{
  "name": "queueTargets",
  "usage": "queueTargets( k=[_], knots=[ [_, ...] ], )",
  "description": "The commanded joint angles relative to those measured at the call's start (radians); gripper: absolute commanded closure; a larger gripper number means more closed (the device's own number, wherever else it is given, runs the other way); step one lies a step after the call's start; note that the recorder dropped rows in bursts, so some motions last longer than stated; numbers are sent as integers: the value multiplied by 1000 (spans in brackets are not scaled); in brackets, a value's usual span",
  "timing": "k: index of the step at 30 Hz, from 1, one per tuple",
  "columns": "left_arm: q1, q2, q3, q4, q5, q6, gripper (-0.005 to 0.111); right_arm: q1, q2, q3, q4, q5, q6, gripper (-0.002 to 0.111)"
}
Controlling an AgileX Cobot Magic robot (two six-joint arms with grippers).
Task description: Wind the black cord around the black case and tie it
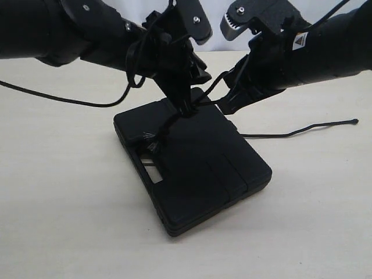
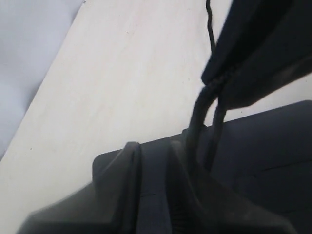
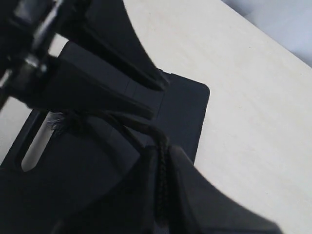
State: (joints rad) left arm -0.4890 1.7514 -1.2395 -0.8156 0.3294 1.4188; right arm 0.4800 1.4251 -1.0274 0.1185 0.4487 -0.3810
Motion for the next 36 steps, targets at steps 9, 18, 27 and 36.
queueTargets(
  k=[9, 18, 27, 36],
  knots=[
    [17, -36, -8, -10, 70, -93, 50, -6, -8, -7, -3, -10, 16, 104],
    [12, 55, -8, -93, -30, -79, 50, -6, -8, -7, -3, -12, 16, 104],
    [12, 96, -10, -221, -78, 2, 72, -6, -8, -7, -3, -25, 77, 104],
    [12, 96, -10, -231, -79, -11, 107, -6, -56, -7, -3, 51, 271, 69]
  ],
)
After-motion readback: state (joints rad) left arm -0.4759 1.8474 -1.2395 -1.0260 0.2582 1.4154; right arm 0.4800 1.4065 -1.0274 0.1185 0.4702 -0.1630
